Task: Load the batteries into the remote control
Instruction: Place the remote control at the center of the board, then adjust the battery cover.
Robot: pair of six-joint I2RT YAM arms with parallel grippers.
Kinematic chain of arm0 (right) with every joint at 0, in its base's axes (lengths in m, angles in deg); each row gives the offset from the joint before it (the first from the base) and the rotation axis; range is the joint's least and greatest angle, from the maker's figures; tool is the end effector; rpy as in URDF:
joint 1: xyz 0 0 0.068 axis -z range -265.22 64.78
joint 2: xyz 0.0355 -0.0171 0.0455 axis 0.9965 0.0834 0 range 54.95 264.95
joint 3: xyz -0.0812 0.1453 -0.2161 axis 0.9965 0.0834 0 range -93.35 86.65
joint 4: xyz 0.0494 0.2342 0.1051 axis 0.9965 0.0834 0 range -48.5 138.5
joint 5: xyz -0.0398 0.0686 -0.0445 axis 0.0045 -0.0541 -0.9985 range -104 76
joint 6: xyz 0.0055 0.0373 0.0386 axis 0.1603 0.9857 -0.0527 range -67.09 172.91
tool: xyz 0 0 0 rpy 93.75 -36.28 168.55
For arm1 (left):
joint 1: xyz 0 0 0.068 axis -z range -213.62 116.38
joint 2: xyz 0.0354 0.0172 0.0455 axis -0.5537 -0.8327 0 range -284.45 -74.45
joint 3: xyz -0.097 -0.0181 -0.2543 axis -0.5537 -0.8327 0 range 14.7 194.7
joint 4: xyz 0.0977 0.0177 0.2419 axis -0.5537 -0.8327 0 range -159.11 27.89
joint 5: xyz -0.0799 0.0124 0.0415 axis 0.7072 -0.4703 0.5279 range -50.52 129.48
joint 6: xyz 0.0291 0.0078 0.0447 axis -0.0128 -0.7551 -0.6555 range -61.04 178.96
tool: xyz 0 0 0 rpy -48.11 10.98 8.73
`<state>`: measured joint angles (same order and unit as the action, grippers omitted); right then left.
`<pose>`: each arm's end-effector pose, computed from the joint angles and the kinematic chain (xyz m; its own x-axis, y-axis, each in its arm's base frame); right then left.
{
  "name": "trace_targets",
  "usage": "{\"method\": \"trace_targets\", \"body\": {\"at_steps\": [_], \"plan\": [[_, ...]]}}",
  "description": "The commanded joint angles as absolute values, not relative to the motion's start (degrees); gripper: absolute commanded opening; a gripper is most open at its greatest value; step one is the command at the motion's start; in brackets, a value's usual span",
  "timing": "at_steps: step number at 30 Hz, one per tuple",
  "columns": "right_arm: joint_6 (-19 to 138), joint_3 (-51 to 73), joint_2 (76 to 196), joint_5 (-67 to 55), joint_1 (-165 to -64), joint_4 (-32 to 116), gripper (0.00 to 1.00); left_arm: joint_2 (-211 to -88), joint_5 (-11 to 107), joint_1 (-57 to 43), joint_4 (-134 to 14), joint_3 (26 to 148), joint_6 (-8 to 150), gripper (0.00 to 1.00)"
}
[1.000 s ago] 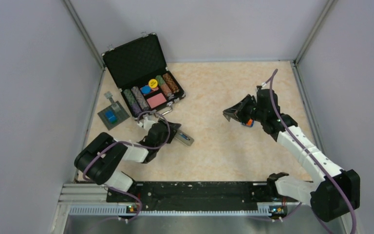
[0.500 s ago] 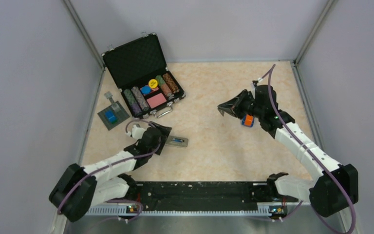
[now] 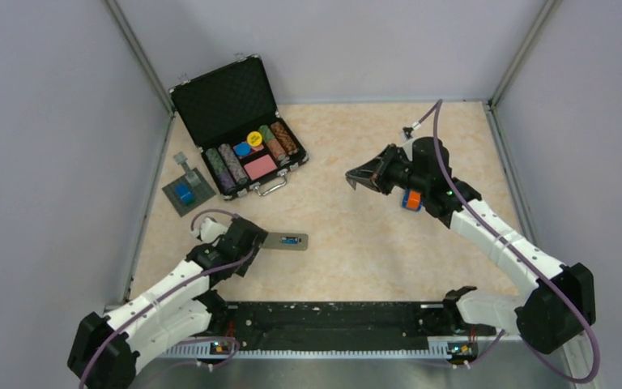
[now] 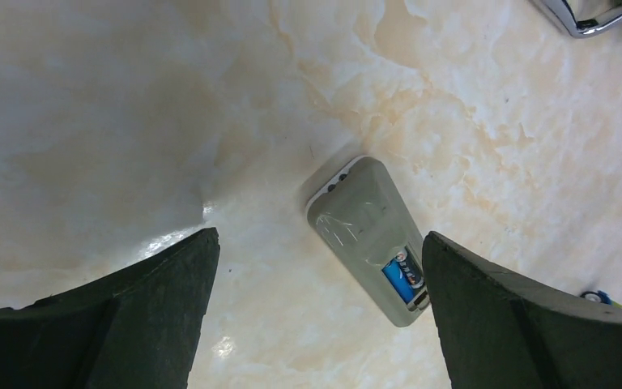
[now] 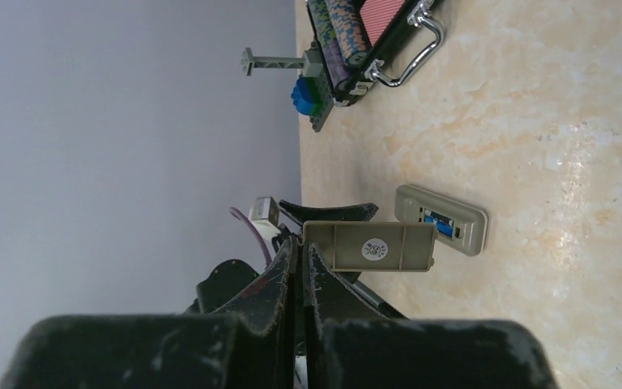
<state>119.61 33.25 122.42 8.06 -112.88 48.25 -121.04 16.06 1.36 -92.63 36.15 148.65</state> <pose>0.2339 0.1377 0.3180 -0.8053 0.5389 -0.2471 -0.0042 0.4117 0.9113 0.1277 -0.0720 0.1674 -0.3459 -0.8778 -0.3313 -0.6746 0.4781 -0.5624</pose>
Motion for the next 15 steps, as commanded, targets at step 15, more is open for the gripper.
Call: {"method": "trace_targets", "body": {"at_steps": [15], "plan": [[120.65,16.59,124.67,19.54,-115.55,32.90,0.00,-117.77,35.01,-0.86,-68.27,58.69,106.49,0.95]]}}
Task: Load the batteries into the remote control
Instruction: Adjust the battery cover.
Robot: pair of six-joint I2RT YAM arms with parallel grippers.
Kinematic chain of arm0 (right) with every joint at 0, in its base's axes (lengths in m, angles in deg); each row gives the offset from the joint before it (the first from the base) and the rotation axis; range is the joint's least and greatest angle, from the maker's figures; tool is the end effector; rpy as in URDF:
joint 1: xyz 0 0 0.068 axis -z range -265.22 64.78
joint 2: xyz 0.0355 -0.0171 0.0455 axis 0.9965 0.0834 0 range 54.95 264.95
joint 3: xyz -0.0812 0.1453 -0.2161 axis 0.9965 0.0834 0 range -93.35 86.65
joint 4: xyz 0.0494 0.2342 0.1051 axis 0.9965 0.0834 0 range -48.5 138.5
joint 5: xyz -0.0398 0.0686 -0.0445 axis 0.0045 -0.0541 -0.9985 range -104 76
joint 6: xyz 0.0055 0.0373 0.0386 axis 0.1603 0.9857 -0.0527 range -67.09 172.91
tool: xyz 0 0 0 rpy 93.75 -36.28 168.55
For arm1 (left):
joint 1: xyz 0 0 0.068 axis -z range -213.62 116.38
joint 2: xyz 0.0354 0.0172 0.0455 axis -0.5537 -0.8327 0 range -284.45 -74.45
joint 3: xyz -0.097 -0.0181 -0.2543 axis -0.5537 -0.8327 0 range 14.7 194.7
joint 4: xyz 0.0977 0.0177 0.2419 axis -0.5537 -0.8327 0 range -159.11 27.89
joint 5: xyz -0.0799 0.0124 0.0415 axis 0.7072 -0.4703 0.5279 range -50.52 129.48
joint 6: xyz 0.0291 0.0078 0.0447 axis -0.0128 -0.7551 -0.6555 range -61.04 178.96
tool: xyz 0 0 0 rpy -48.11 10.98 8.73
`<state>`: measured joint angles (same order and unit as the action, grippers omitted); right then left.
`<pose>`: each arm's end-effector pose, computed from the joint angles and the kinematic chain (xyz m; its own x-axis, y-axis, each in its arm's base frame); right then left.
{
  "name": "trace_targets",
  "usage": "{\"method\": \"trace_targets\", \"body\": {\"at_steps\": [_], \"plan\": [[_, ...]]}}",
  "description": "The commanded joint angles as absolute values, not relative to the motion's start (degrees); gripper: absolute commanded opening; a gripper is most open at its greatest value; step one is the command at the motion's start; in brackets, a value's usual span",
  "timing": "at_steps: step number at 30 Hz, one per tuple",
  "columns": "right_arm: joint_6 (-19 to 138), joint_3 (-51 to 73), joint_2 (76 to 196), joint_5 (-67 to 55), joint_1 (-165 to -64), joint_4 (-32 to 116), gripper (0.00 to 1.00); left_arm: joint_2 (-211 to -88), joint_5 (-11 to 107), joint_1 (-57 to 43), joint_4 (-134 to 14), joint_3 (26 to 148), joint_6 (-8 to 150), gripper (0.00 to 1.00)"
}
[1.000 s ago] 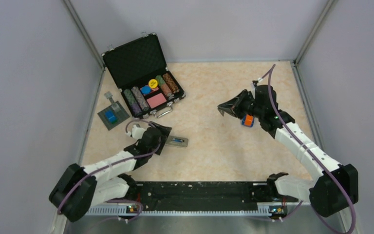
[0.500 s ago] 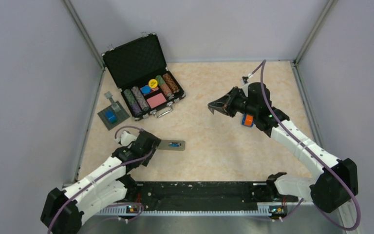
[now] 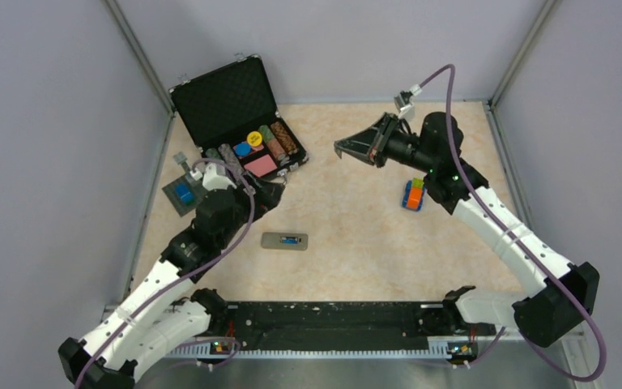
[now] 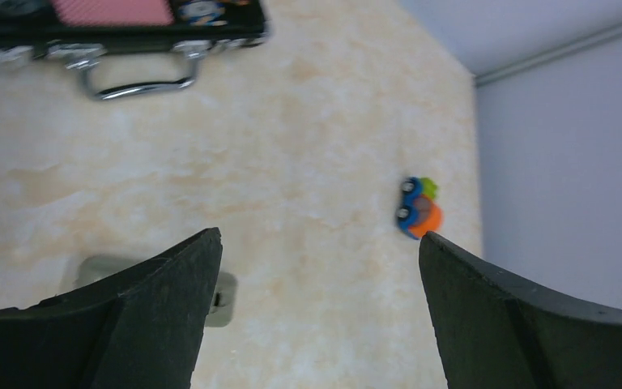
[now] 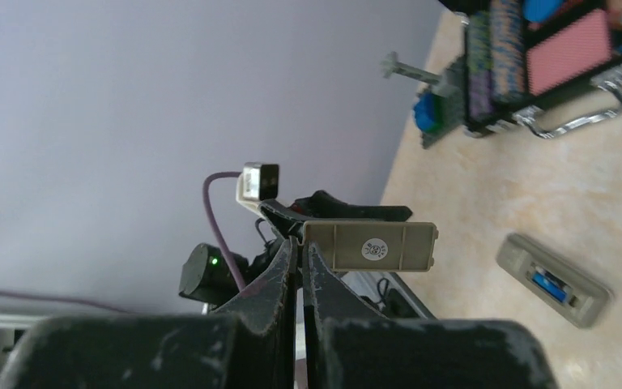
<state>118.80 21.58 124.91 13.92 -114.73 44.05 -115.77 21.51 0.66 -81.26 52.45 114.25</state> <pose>0.2383 0.1540 0.3868 -0.8121 0.4670 -0.3498 -0.2401 0.2788 0.9298 0.1462 -0.0863 0.2907 -0.4287 -0.6540 -0.6233 -0.0912 0.7177 -0.6904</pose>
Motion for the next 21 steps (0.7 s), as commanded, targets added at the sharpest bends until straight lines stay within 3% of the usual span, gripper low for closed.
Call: {"method": "trace_targets", "body": {"at_steps": [1,4,7,11,15,21], "plan": [[121.63,16.13,124.84,20.70,-115.62,30.63,0.00,-119.75,38.29,-1.43,-67.54,61.25,107.77,0.95],[124.15,14.61,125.10,23.57,-115.59,22.88,0.00,-127.21,51.15,-2.96,-64.14,68.75,113.50,0.93],[126.94,13.33,125.45,25.39,-115.61,14.94,0.00,-132.54,60.30,-4.23,-51.78,71.35,121.73,0.91],[131.68,12.99,125.27,23.75,-115.54,6.12,0.00,-135.99,62.06,-6.86,-33.11,71.17,133.66,0.87],[139.40,14.59,126.16,20.29,-115.54,-5.55,0.00,-139.77,63.02,-7.22,-20.15,73.03,141.48,0.98],[143.09,10.62,128.90,20.56,-115.55,-11.88,0.00,-146.08,65.64,-7.20,-1.14,75.71,155.84,0.98]]}}
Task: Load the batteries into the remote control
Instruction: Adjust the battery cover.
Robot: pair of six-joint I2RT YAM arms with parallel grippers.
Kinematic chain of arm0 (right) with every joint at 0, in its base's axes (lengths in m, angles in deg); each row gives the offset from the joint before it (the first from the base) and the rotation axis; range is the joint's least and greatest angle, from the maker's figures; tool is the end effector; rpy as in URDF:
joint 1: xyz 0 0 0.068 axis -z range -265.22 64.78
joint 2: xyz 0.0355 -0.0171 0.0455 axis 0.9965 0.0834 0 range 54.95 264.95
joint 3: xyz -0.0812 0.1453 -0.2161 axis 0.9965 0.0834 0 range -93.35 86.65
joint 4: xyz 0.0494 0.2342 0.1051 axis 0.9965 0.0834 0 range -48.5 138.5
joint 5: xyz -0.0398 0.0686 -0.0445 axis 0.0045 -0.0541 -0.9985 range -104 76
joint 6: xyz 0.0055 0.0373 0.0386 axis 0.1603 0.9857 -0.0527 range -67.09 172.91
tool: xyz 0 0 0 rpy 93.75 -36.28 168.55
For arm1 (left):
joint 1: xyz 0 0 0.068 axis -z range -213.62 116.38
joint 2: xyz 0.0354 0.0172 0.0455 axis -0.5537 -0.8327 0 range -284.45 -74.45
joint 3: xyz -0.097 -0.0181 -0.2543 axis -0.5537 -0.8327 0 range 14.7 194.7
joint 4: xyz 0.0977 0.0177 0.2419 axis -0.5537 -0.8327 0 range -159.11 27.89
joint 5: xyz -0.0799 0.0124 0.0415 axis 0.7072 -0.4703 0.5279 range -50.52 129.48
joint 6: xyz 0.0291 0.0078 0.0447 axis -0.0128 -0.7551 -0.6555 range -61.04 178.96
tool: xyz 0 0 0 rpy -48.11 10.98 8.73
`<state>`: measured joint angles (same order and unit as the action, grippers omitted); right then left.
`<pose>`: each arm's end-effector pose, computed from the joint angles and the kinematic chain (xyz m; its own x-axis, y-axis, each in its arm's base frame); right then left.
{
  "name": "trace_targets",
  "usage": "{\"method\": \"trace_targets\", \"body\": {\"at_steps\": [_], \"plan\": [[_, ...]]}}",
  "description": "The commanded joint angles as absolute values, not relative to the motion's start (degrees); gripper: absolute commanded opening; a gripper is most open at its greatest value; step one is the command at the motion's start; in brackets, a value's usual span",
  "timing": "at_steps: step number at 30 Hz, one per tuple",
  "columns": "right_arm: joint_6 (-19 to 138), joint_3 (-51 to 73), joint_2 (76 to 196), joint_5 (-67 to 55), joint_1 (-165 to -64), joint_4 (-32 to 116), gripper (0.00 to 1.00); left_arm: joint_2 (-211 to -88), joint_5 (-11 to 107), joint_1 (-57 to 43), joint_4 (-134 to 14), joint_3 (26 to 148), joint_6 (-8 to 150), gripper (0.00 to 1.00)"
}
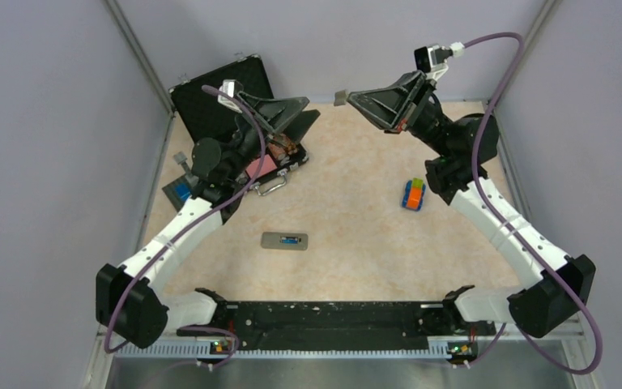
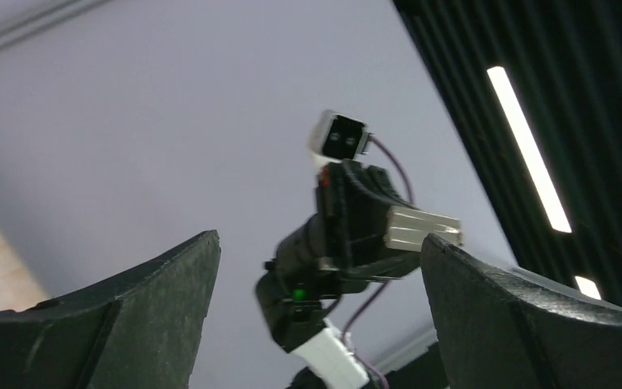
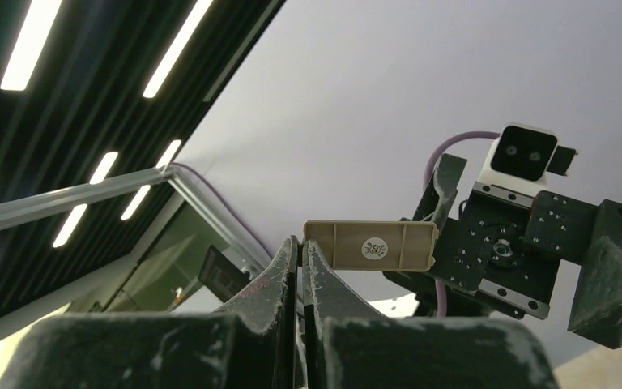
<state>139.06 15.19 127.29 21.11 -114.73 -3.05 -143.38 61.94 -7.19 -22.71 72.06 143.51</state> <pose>0.2165 0.1460 0.4925 -0.7229 0.5286 -0.4449 -0.6510 -0.3054 0.6949 0.2372 -0.1330 0.4193 -0.6709 -0.6939 -0.2615 0.4840 -0.1426 -0.8634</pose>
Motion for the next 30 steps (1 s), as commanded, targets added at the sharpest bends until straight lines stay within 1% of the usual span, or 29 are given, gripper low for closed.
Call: {"method": "trace_targets", "body": {"at_steps": [1,4,6,13,21,23,27,30], "plan": [[143.16,10.07,129.14,20.84,-115.55,-11.96,0.00,-146.92,65.59,-7.19,1.57,75.96,157.94,0.95],[143.47,9.54,129.52,20.96,-115.56,-12.26,0.00,-148.29,66.67,-7.11,3.34,77.57,161.26,0.86],[144.03,9.39,129.84,21.07,-115.65,-12.67,0.00,-148.78,67.91,-6.67,2.36,79.38,161.49,0.82],[146.73,9.80,131.39,20.60,-116.59,-16.16,0.00,-151.16,71.16,-4.45,-4.90,85.30,159.03,0.80],[149.62,10.71,132.74,19.67,-117.22,-19.95,0.00,-154.40,71.49,-2.88,-2.84,87.12,160.78,0.80],[150.32,10.97,132.90,19.58,-117.21,-20.48,0.00,-154.96,71.33,-2.69,-1.50,87.05,161.81,0.78],[151.59,12.00,133.09,19.29,-117.26,-21.80,0.00,-155.39,70.85,-2.50,0.82,87.17,163.76,0.70],[152.56,12.70,133.31,19.07,-117.21,-22.73,0.00,-155.57,70.53,-2.10,2.07,87.48,164.96,0.66]]}}
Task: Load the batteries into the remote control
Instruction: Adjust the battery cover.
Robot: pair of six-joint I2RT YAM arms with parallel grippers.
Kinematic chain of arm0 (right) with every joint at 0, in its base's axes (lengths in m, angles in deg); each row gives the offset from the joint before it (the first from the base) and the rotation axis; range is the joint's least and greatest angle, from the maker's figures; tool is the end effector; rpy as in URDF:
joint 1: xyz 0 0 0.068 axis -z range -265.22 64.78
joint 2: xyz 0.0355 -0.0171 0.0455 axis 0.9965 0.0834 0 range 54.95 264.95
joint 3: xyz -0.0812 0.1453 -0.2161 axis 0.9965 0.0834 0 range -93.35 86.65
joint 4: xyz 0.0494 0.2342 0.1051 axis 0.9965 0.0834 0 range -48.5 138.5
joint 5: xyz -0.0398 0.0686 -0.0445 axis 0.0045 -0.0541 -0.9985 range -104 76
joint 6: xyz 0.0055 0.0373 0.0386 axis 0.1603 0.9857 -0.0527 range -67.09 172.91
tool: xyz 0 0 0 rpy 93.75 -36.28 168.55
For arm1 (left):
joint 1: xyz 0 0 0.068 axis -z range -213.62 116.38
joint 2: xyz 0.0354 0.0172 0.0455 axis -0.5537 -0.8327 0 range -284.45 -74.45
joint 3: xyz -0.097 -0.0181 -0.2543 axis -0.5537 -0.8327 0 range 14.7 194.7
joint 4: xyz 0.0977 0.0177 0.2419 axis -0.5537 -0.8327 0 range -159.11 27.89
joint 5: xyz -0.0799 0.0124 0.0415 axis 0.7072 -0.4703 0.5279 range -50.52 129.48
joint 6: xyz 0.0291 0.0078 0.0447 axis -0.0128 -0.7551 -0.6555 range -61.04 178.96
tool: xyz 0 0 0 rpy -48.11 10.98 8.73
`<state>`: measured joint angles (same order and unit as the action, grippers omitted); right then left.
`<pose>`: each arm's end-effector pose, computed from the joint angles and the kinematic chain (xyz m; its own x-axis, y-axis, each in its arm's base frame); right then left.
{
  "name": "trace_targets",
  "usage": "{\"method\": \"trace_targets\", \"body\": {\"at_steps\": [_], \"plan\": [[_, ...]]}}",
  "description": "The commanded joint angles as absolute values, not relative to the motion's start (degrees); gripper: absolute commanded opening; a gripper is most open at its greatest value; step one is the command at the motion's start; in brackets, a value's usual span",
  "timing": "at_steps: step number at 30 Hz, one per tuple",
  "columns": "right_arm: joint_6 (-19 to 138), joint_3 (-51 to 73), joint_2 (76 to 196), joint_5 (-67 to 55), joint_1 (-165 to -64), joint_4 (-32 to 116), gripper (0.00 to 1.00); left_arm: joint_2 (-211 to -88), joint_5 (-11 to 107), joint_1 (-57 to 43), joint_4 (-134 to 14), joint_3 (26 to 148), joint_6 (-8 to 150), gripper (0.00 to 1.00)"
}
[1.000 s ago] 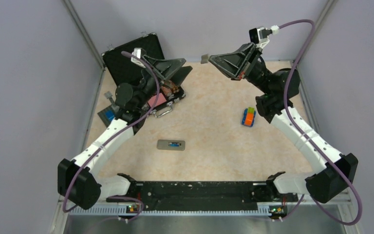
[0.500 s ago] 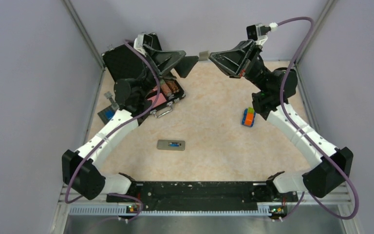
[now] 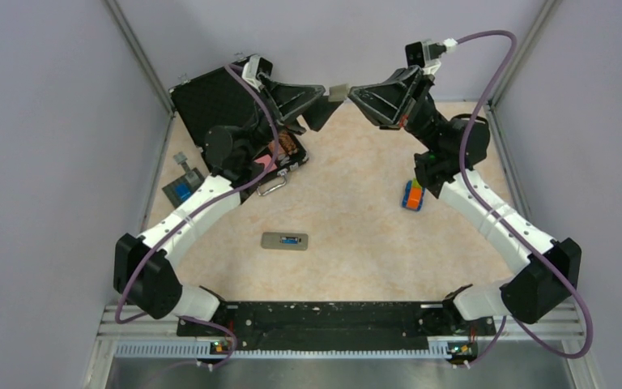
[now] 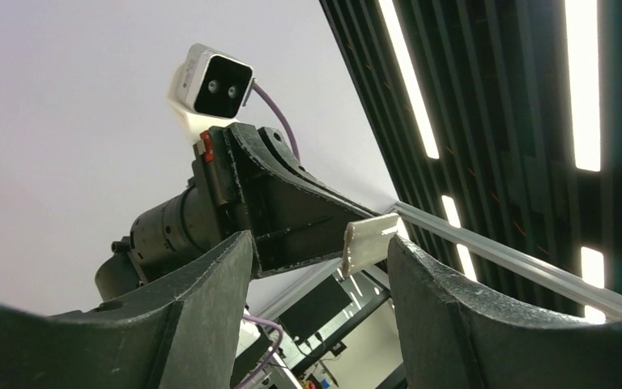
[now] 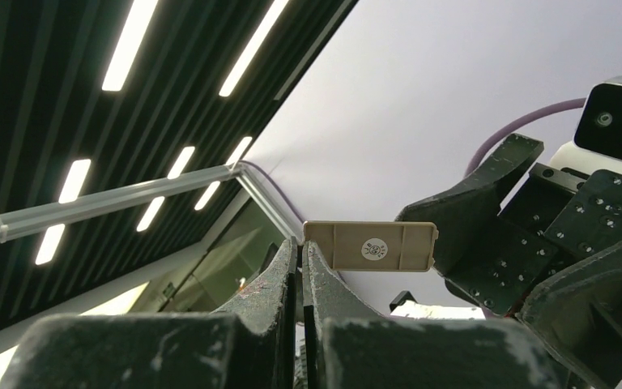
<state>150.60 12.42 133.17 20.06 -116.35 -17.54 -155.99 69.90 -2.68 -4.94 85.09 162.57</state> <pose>0.2242 0.1587 0.4996 -0.7905 0.4816 -0.3784 -0.6013 -0.4927 0.6290 0.2531 -0.1726 0.4614 -0.8692 -0.4562 -0.1907 0.4246 -0.4911 -0.7606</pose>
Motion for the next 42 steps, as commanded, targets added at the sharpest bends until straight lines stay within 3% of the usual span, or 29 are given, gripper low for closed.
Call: {"method": "trace_targets", "body": {"at_steps": [1,12,18,25,28,31,32,34,36,39,42], "plan": [[152.83,12.87,133.29,18.98,-117.24,-22.81,0.00,-155.53,70.53,-1.96,2.13,87.69,164.98,0.66],[156.20,14.80,134.14,18.26,-117.60,-26.12,0.00,-155.45,70.68,-0.41,0.41,89.20,164.10,0.59],[157.18,16.39,133.97,17.37,-117.78,-27.21,0.00,-155.34,69.86,-0.18,0.82,88.46,163.76,0.37],[157.82,17.27,133.88,16.85,-117.91,-27.47,0.00,-154.66,67.80,-0.22,0.89,85.65,162.39,0.17],[157.84,17.49,133.80,16.76,-117.95,-27.07,0.00,-154.26,67.71,-0.22,0.13,85.36,161.44,0.02],[157.55,18.18,133.22,16.93,-118.02,-25.59,0.00,-153.03,67.20,-0.22,-1.58,84.33,158.91,0.00],[157.15,18.80,132.58,17.01,-118.00,-25.23,0.02,-152.26,67.15,-0.22,-3.15,84.05,156.99,0.00],[154.58,20.48,130.92,17.54,-117.93,-23.88,0.28,-150.14,67.05,-0.20,-8.59,83.18,151.97,0.00],[151.51,23.24,128.43,17.80,-117.18,-20.14,0.45,-147.19,66.45,-0.21,-16.87,82.13,144.92,0.00],[142.69,26.68,123.58,19.34,-114.90,-9.35,0.55,-141.91,63.15,-0.24,-29.16,80.53,133.75,0.00],[122.80,22.71,119.41,18.56,-114.81,20.64,0.61,-138.86,61.08,-0.35,-40.22,80.08,126.76,0.00]]}}
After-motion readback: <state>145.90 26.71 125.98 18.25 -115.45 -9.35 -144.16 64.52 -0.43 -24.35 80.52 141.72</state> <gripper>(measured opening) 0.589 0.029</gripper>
